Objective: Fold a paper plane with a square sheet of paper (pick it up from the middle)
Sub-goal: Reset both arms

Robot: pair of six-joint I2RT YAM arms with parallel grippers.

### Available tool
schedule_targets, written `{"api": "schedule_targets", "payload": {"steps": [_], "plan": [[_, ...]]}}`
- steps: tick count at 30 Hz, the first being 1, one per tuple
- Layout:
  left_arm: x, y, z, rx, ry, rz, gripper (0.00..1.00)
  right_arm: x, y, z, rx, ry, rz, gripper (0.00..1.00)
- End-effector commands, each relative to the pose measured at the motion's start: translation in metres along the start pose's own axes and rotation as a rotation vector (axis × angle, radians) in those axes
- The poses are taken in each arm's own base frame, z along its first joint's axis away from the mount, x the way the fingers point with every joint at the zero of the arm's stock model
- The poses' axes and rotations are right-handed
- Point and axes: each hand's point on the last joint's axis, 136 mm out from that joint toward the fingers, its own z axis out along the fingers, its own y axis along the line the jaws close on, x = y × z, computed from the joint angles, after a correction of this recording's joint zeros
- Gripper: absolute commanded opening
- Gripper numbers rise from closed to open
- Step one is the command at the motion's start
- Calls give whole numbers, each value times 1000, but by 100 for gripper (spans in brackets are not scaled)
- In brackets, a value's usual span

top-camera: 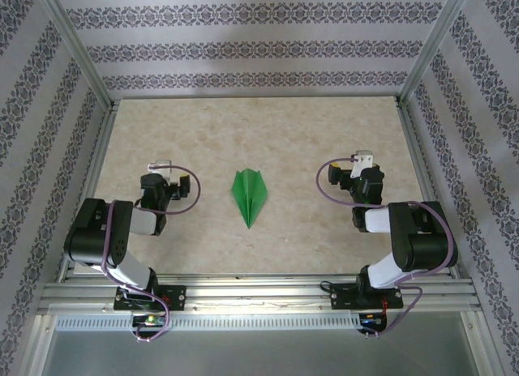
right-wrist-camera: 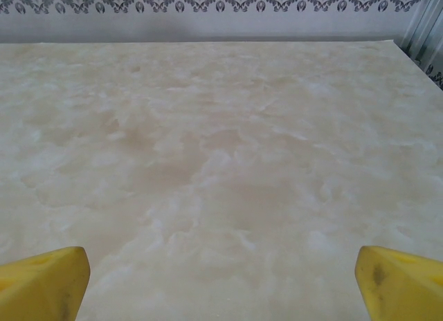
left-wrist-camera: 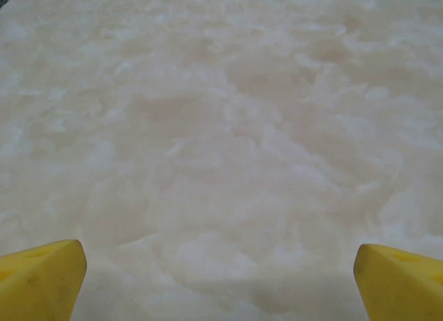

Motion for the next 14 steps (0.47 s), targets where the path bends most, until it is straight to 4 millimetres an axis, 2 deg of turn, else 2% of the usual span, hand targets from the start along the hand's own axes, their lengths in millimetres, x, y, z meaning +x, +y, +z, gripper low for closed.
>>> {"api": "schedule_targets", "payload": {"steps": [1, 14], "plan": [[-33, 12, 1, -38, -124, -46, 99, -15, 3, 2, 1, -51, 2, 98], [-33, 11, 2, -29, -120, -41, 99, -15, 6, 1, 9, -54, -20, 98]]}}
